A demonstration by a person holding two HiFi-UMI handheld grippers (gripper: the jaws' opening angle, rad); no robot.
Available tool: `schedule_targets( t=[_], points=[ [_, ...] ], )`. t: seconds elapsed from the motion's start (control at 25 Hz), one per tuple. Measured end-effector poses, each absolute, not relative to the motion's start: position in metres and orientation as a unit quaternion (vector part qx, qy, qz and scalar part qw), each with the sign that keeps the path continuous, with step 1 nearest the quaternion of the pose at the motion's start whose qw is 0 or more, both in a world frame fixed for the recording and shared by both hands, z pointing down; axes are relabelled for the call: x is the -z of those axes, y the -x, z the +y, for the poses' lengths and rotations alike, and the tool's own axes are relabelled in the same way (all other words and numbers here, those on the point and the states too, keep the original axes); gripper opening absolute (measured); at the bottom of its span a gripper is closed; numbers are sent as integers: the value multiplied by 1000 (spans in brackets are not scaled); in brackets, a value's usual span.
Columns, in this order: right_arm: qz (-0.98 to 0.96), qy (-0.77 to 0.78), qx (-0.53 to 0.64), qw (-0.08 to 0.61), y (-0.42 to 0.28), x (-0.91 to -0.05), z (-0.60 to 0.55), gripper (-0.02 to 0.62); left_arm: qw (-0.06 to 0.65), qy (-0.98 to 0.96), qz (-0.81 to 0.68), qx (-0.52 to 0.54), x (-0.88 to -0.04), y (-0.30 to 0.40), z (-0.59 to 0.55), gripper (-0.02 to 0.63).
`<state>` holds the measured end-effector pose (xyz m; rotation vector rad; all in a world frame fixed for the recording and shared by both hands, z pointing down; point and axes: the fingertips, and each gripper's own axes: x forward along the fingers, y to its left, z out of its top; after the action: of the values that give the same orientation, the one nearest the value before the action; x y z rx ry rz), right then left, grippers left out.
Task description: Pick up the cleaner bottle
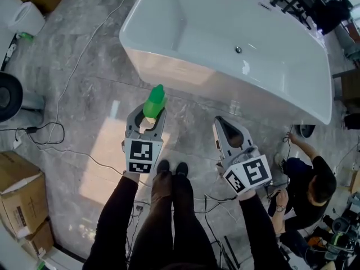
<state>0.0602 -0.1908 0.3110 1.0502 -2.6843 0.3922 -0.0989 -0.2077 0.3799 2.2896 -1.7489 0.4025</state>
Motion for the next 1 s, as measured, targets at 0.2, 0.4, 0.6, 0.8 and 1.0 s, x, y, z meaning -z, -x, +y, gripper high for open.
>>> schedule_targets(
  t=[0.2, 0.4, 0.6, 0.8, 1.0],
  points=[
    [-917, -362, -128, 108, -60, -288, -189, 0, 110, -784, -594, -142, -353, 98, -207, 183],
    [-914, -371, -126, 103, -64, -273, -189, 2, 106, -789, -588, -143, -335, 92, -202, 183],
    [-914, -375, -116, 100, -70, -255, -191, 2, 102, -795, -582, -140, -318, 80, -201, 183],
    [-914, -378, -107, 99, -74, -242, -188, 2, 100, -799, -578, -132, -303, 74, -197, 183],
    [-916, -377, -99, 99, -74, -234, -180, 0, 97, -801, -578, -124, -292, 72, -192, 183]
  ],
)
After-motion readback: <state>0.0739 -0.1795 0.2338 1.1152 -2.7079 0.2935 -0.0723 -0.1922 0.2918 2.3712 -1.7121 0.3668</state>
